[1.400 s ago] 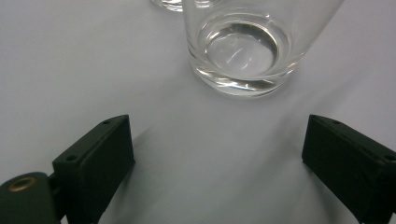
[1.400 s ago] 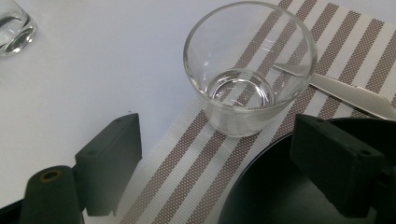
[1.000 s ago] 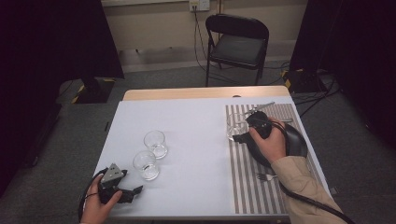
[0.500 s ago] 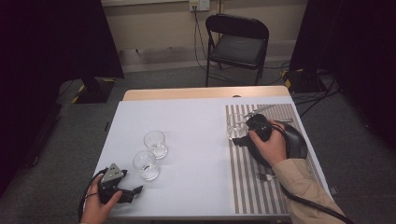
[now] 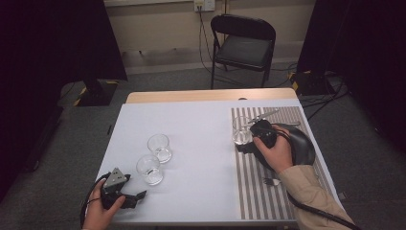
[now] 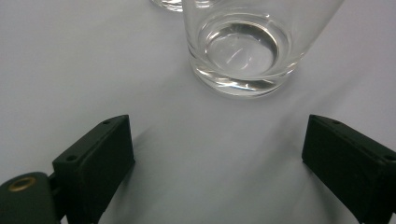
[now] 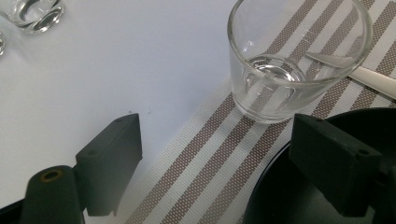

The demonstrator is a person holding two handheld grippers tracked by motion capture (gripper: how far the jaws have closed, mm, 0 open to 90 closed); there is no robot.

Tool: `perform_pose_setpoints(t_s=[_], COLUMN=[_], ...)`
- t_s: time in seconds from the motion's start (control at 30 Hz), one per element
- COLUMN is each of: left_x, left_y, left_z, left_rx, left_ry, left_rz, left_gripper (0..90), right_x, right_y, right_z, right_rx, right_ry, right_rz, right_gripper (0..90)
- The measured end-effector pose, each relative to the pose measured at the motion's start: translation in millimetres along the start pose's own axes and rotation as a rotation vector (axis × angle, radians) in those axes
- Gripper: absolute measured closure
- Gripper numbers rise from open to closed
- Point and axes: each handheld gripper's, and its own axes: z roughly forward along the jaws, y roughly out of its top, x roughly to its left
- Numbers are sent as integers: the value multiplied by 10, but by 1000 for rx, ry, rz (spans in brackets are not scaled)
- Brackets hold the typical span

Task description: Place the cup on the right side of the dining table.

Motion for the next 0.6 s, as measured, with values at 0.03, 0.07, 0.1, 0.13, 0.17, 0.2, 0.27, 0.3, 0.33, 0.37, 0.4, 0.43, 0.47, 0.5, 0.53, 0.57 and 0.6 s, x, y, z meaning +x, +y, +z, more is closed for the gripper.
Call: perform_pose_setpoints(t_s=[0.03, 0.07, 0.1, 0.13, 0.17, 0.2, 0.27, 0.3, 0.33, 0.37, 0.4, 0.43, 0.47, 0.5, 0.53, 0.57, 0.6], left_x=[0, 0, 0, -1, -1, 0, 0, 0, 0, 0, 0, 0, 0, 0, 0, 0, -2], left_y=[0, 0, 0, 0, 0, 0, 0, 0, 0, 0, 0, 0, 0, 0, 0, 0, 0], left_z=[0, 0, 0, 1, 1, 0, 0, 0, 0, 0, 0, 0, 0, 0, 0, 0, 1], left_rx=[0, 0, 0, -1, -1, 0, 0, 0, 0, 0, 0, 0, 0, 0, 0, 0, -1], left_ry=[0, 0, 0, 3, 2, 0, 0, 0, 0, 0, 0, 0, 0, 0, 0, 0, 3], left_rz=[0, 0, 0, 0, -1, 0, 0, 0, 0, 0, 0, 0, 0, 0, 0, 0, -1], left_gripper=[81, 81, 81, 81, 81, 81, 81, 81, 81, 81, 80, 81, 81, 81, 81, 81, 81], right_x=[0, 5, 5, 7, 16, 21, 31, 31, 45, 45, 54, 54, 62, 62, 74, 74, 73], right_y=[0, -3, -3, -5, -10, -15, -17, -17, -19, -19, -20, -20, -24, -24, -28, -28, -31], right_z=[0, 4, 4, 8, 9, 18, 21, 21, 19, 19, 25, 25, 31, 31, 35, 35, 41], right_rx=[0, 2, 2, 3, 3, 7, 6, 6, 7, 7, 5, 5, 8, 8, 12, 12, 12], right_ry=[0, 4, 4, 7, 6, 10, 13, 13, 17, 17, 17, 17, 22, 22, 22, 22, 25], right_rz=[0, 1, 1, -2, 3, -4, -6, -6, -4, -4, -11, -11, -15, -15, -11, -11, -18], right_gripper=[161, 162, 162, 161, 162, 162, 161, 161, 162, 162, 161, 161, 162, 162, 162, 162, 162])
